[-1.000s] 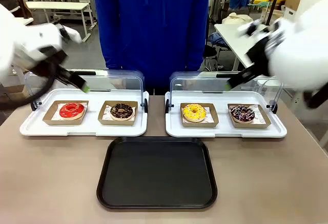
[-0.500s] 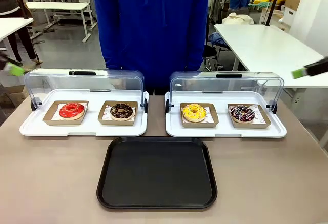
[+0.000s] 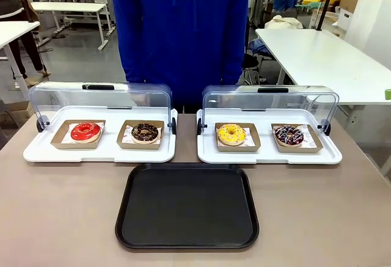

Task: Move the third donut from the left to the tray.
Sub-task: Pick up the Paper togo box containing the Donut indicated by the person and place it on the Handle tray.

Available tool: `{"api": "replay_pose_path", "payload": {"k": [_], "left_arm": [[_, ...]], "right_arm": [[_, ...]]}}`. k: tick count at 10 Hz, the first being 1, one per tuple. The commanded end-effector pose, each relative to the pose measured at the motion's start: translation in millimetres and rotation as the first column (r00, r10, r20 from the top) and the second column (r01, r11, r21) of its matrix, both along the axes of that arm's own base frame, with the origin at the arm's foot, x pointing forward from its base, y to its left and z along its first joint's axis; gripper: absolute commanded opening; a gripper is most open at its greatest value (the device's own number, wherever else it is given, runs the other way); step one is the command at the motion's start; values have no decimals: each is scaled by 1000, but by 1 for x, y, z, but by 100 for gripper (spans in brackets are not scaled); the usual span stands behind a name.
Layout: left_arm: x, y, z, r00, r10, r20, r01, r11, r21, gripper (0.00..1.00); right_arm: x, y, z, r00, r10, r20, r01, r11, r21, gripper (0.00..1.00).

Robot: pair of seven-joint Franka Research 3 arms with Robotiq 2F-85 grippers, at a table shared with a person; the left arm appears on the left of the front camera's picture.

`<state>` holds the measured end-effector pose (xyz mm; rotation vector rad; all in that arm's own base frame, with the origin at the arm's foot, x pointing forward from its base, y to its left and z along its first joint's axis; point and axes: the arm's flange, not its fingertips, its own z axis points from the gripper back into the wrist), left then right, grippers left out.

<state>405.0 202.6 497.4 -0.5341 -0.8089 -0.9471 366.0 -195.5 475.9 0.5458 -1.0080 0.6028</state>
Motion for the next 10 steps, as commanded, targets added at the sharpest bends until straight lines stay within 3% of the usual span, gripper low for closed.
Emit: {"api": "replay_pose_path", "payload": {"k": [1, 7, 8, 9, 10], "left_arm": [[6, 9, -8, 1000, -13, 23, 14, 999, -47, 100], [-4, 22, -15, 997, 9, 81, 2, 990, -142, 100], [-3, 20, -11, 993, -8, 119, 26, 988, -151, 100], [-2, 17, -7, 991, 8, 132, 10, 990, -138, 100], [-4, 20, -12, 998, 14, 60, -6, 992, -128, 100]], "right_arm": [[2, -9, -6, 1000, 18, 20, -18, 1000, 6, 100], [0, -7, -7, 997, 31, 66, -31, 999, 7, 100], [-1, -8, -8, 1000, 6, 17, -7, 1000, 28, 100], [-1, -8, -8, 1000, 6, 17, -7, 1000, 28, 100], [-1, -8, -8, 1000, 6, 17, -7, 1000, 28, 100]]}}
